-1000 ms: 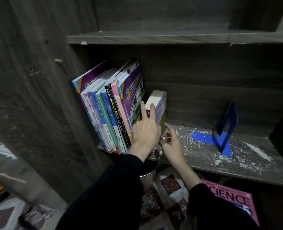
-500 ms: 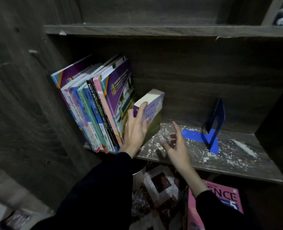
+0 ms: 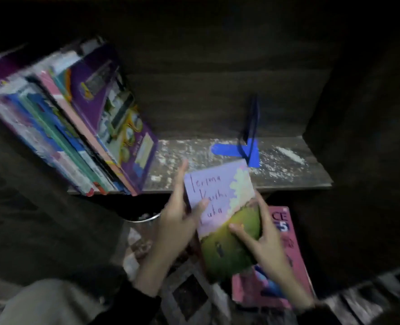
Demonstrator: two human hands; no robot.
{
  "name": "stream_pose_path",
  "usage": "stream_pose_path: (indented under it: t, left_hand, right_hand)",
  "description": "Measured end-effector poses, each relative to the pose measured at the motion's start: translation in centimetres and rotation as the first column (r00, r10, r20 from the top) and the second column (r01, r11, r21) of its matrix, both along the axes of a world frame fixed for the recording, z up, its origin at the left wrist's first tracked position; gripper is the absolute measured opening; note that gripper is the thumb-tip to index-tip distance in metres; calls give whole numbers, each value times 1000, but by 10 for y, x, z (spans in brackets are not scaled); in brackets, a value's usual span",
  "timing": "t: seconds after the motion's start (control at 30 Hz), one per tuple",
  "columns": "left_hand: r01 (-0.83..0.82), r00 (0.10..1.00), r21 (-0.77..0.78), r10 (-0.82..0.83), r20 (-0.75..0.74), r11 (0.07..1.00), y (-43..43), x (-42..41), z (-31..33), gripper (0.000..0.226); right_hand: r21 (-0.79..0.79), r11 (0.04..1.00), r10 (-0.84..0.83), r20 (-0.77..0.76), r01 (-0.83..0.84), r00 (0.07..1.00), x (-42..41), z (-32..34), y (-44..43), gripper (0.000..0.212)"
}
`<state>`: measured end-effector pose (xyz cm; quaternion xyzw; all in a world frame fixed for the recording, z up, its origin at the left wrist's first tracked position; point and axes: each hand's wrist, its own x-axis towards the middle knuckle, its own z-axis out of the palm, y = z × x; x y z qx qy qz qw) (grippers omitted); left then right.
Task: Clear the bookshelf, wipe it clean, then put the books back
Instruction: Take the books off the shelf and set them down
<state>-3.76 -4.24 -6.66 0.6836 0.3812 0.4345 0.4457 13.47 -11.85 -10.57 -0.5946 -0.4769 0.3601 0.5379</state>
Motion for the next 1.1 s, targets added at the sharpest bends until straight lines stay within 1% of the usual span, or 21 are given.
stream_pose_path:
  t: [0.07, 0.1, 0.17, 0.27, 0.33, 0.4, 0.47, 0.53, 0.57, 0.63, 0.7, 0.77, 0.8, 0.9, 1.0, 1.07, 1.1]
  left_hand:
    - [69, 979, -63, -79, -186, 996, -23, 31, -52, 62]
    - [87, 964, -126, -116, -241, 988, -35, 47, -76, 58]
    - [153, 944, -263, -219, -244, 953, -58, 76, -111, 58]
    - [259, 927, -471, -354, -125, 843, -68, 105, -149, 69]
    - [242, 910, -546, -383, -159, 802, -62, 123, -170, 79]
    - [209, 890, -594, -403, -213, 776, -49, 139, -186, 95]
    - [202, 872, -634, -432, -230, 747, -34, 153, -193, 105]
    - [191, 845, -615, -447, -293, 765, -17, 165, -201, 113]
    - [185, 830, -597, -450, -331, 781, -7, 170, -206, 114]
    - [187, 778, -567, -474, -413, 802, 6, 177, -214, 108]
    - [203, 694, -496, -481, -535, 844, 11, 179, -223, 101]
    - [224, 593, -414, -461, -660, 882, 11, 178, -224, 96]
    - [226, 556, -384, -443, -703, 895, 10, 176, -223, 94]
    - [211, 495, -348, -407, -768, 913, 8, 176, -223, 90]
    - [183, 477, -311, -361, -801, 933, 6, 176, -215, 83]
    - [180, 456, -318, -366, -811, 931, 2, 170, -204, 68]
    - [197, 444, -359, -409, -797, 913, 0, 164, -196, 58]
  right_hand:
    - [-93, 986, -138, 0, 138, 990, 15, -40, -35, 87]
    - [-138, 970, -200, 4, 198, 980, 24, -57, -48, 84]
    - [-220, 941, -250, 55, 256, 967, 44, -83, -66, 82]
    - [-376, 885, -240, 134, 273, 962, 74, -114, -69, 74]
    - [-456, 840, -222, 208, 295, 953, 90, -130, -62, 68]
    - [-498, 809, -232, 218, 313, 948, 102, -142, -51, 67]
    - [-531, 792, -223, 207, 301, 953, 111, -152, -38, 69]
    - [-572, 779, -191, 174, 257, 966, 122, -159, -24, 77]
    - [-593, 772, -169, 156, 229, 973, 127, -162, -17, 82]
    - [-635, 748, -116, 161, 193, 980, 137, -169, -7, 92]
    - [-653, 731, -85, 200, 198, 976, 143, -174, -1, 96]
    - [-654, 721, -62, 271, 231, 960, 144, -177, 0, 95]
    - [-658, 711, -40, 316, 249, 948, 141, -177, 1, 93]
    - [-685, 651, 63, 478, 327, 876, 137, -172, 3, 88]
    - [-730, 573, 144, 537, 372, 831, 134, -160, 9, 86]
    - [-732, 534, 173, 585, 424, 793, 128, -150, 14, 83]
    - [-714, 535, 190, 623, 452, 759, 123, -145, 17, 79]
